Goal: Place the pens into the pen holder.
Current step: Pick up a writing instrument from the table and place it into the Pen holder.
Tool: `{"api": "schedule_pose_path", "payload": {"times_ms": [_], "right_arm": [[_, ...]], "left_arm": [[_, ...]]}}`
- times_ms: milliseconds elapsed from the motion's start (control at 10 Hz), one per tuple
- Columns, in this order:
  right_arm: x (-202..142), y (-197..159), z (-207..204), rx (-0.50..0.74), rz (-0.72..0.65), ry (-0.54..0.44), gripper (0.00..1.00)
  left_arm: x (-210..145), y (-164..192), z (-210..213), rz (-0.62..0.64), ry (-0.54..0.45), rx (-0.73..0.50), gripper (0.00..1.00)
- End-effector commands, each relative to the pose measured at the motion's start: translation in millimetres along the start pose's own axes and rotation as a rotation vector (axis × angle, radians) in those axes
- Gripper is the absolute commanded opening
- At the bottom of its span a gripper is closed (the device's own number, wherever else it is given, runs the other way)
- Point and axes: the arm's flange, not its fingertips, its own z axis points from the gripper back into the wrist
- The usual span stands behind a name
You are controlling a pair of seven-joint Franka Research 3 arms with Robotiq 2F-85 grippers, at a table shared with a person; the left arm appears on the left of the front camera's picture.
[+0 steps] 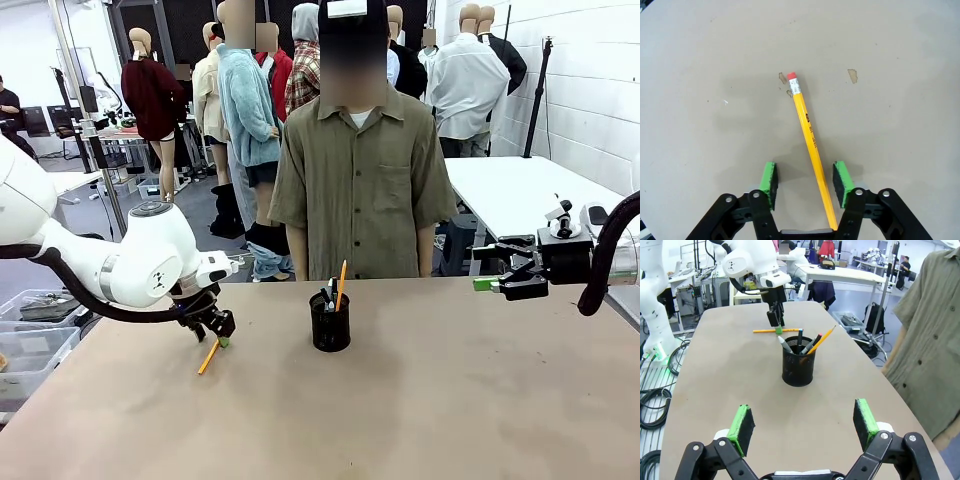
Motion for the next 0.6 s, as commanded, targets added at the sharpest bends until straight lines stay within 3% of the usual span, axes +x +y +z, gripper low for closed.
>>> {"api": "schedule_pose_path", "payload": {"times_ms": [0, 500], "right_arm": [[0.7, 0.2, -1.8, 0.003, 0.006, 0.000, 1.00], [0.7, 0.2, -1.8, 0.003, 0.006, 0.000, 1.00]], "left_arm": [[2.8, -0.4, -8.1, -0.017, 0.032, -0.019, 0.30], [3.2, -7.2, -11.0, 0.021, 0.058, -0.028, 0.30]]}}
